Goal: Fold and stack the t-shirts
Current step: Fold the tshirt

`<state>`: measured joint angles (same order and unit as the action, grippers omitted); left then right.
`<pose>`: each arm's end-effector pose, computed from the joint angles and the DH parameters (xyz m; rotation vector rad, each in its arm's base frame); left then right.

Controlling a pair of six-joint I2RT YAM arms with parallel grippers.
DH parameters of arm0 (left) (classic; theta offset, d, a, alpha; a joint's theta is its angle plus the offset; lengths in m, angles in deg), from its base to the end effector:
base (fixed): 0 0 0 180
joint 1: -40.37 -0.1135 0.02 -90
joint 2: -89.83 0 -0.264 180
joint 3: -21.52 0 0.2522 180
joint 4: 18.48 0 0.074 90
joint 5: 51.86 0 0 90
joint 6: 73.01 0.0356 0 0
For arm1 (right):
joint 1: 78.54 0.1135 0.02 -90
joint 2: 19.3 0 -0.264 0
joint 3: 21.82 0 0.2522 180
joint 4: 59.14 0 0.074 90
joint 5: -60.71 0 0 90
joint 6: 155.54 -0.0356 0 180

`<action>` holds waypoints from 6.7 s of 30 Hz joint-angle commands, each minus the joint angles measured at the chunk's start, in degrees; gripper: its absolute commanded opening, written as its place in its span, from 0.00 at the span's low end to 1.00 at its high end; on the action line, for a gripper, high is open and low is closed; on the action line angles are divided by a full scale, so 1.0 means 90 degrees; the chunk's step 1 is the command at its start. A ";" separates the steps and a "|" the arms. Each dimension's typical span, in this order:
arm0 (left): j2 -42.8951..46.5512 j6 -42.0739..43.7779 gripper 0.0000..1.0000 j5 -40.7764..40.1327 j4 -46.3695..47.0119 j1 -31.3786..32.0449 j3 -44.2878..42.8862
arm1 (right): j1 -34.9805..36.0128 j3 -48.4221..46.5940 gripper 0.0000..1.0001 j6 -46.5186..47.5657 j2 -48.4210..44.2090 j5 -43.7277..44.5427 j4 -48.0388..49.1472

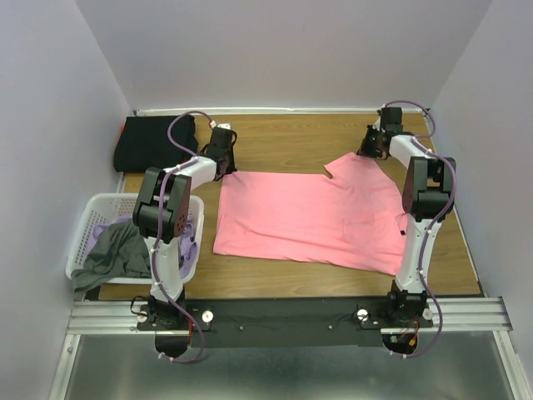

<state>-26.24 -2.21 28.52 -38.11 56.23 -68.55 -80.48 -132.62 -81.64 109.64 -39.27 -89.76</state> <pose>0.4239 -0.1142 0.1621 -0.1493 2.3504 -0.1002 0.4974 -0.0107 0.1583 0.3020 2.4115 0.3231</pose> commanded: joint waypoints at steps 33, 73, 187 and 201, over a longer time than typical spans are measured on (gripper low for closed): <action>-0.0521 0.0942 0.00 0.0572 0.0388 -0.0404 -0.1834 | -0.0361 0.1082 0.02 -0.0057 -0.2274 -0.0122 0.0330; 0.1793 0.0542 0.00 0.0464 0.1658 -0.0395 0.1672 | -0.0351 0.5781 0.01 -0.0672 -0.7208 0.1802 -0.0206; 0.2966 0.0463 0.88 0.1323 0.2254 0.0006 0.2914 | 0.1984 0.6124 0.63 -0.1298 -0.6341 0.2485 0.0780; 0.1999 0.0678 0.91 0.1246 0.1785 -0.0121 0.1917 | -0.0467 0.4688 0.62 -0.0614 -0.4396 0.1666 0.0975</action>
<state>-6.13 2.60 40.30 -19.95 55.79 -48.34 -81.05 -87.44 -89.62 67.57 -21.65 -81.39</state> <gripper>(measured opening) 0.912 0.625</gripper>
